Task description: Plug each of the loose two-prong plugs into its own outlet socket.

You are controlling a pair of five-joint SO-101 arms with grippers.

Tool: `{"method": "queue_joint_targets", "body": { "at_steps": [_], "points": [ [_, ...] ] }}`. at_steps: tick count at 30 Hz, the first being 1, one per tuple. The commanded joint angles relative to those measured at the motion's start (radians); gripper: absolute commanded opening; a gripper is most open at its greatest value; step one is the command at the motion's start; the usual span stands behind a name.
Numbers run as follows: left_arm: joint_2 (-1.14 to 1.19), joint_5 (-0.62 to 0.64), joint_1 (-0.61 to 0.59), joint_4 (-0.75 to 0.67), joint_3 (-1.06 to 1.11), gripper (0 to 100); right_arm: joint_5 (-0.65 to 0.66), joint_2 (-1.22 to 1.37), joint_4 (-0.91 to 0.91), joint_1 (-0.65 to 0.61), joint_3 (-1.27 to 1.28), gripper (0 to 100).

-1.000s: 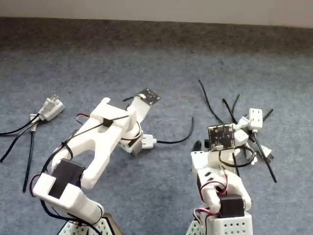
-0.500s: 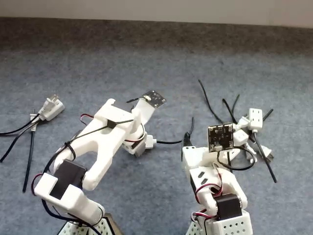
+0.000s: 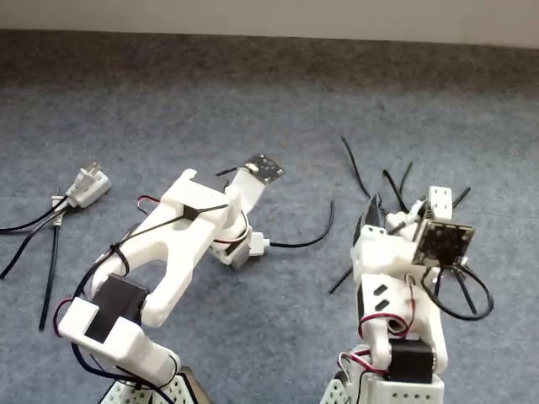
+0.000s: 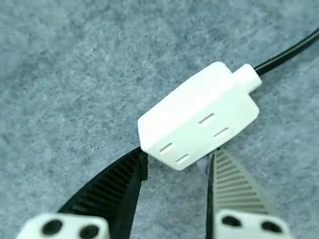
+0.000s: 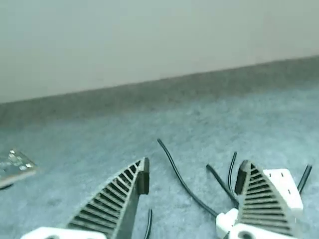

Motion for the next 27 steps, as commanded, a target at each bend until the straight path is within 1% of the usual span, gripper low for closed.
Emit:
{"method": "queue_joint_targets", "body": {
  "at_steps": [1, 4, 6, 9, 11, 15, 19, 22, 24, 27],
  "points": [
    [-0.012, -0.006, 0.012, 0.009, -0.004, 19, -0.012, 0.07, 0.03, 0.008, -0.22, 27.8],
    [-0.012, -0.006, 0.013, 0.009, -0.004, 19, -0.012, 0.271, 0.09, -0.031, -0.371, 27.8],
    [-0.012, -0.006, 0.013, 0.009, -0.004, 19, -0.012, 0.456, 0.15, -0.064, -0.481, 27.8],
    [-0.012, -0.006, 0.013, 0.009, -0.004, 19, -0.02, 0.756, 0.254, -0.145, -0.63, 27.8],
    [-0.012, -0.006, 0.012, 0.003, -0.004, 19, -0.087, 0.951, 0.289, -0.194, -0.702, 27.8],
    [-0.01, -0.006, 0.01, -0.009, -0.002, 19, -0.261, 1.313, 0.251, -0.255, -0.779, 27.8],
    [-0.01, -0.006, 0.01, -0.011, -0.002, 19, -0.351, 1.612, 0.182, -0.263, -0.843, 27.7],
    [-0.01, -0.006, 0.01, -0.011, -0.002, 19, -0.41, 1.793, 0.176, -0.263, -0.918, 27.6],
    [-0.01, -0.006, 0.01, -0.012, -0.002, 19, -0.417, 1.885, 0.179, -0.259, -0.969, 24.6],
    [-0.01, -0.006, 0.01, -0.012, -0.002, 19, -0.416, 1.974, 0.179, -0.251, -1.017, 15.1]
  ]
}}
